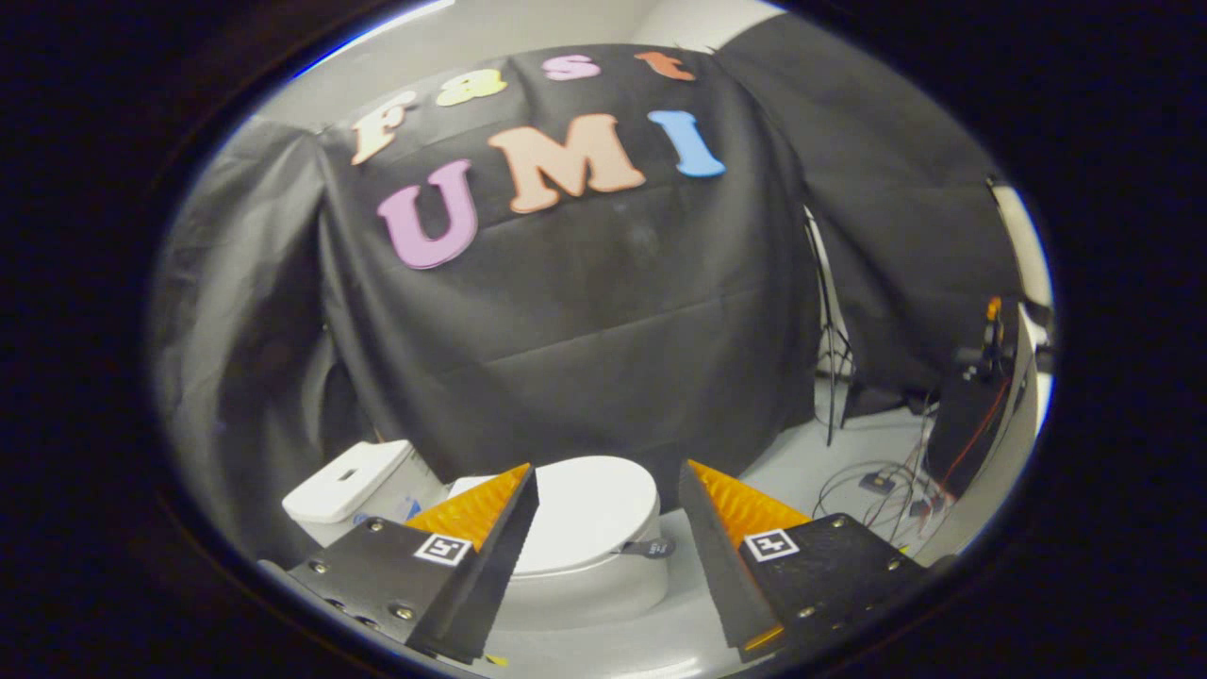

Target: Open the toilet lid.

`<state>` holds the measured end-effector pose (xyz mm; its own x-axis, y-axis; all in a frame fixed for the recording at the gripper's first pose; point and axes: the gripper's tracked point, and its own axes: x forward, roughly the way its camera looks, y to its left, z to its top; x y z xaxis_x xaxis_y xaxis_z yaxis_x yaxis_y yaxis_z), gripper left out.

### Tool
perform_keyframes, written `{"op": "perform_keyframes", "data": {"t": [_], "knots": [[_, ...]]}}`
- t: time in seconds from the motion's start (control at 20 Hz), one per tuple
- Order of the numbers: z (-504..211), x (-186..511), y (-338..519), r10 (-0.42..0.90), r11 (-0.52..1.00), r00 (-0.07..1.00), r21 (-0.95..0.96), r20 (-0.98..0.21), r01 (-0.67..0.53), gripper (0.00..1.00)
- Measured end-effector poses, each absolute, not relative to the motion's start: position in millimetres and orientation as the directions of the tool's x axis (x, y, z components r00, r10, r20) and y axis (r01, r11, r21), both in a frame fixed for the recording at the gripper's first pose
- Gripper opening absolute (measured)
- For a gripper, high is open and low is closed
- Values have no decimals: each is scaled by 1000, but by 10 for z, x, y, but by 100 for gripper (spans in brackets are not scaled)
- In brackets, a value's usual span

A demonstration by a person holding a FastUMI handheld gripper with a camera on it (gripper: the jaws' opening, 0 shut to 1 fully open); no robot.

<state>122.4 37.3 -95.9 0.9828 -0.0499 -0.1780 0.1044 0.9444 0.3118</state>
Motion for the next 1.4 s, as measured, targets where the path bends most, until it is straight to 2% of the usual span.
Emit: {"op": "perform_keyframes", "data": {"t": [0.15, 0.3, 0.4, 0.6, 0.95, 1.1, 1.15, 1.25, 1.3, 1.4], "knots": [[-1261, 1497, 255, -125, 825, 977, 528, -173, 200, 90], [-1925, 1605, 78, -251, 634, 932, 683, -261, 362, 82], [-2230, 1646, 67, -279, 503, 926, 783, -253, 366, 76], [-2865, 1721, 170, -294, 294, 905, 872, -307, 391, 76], [-3511, 2080, 387, -183, 206, 886, 864, -427, 459, 76], [-3644, 2272, 532, -119, 166, 896, 881, -428, 443, 59], [-3648, 2361, 589, -101, 163, 905, 890, -414, 425, 59], [-3655, 2350, 680, -95, 190, 898, 878, -429, 439, 29], [-3720, 2381, 686, -112, 201, 879, 856, -463, 476, 29], [-3669, 2369, 801, -89, 264, 872, 833, -481, 486, 15]]}}
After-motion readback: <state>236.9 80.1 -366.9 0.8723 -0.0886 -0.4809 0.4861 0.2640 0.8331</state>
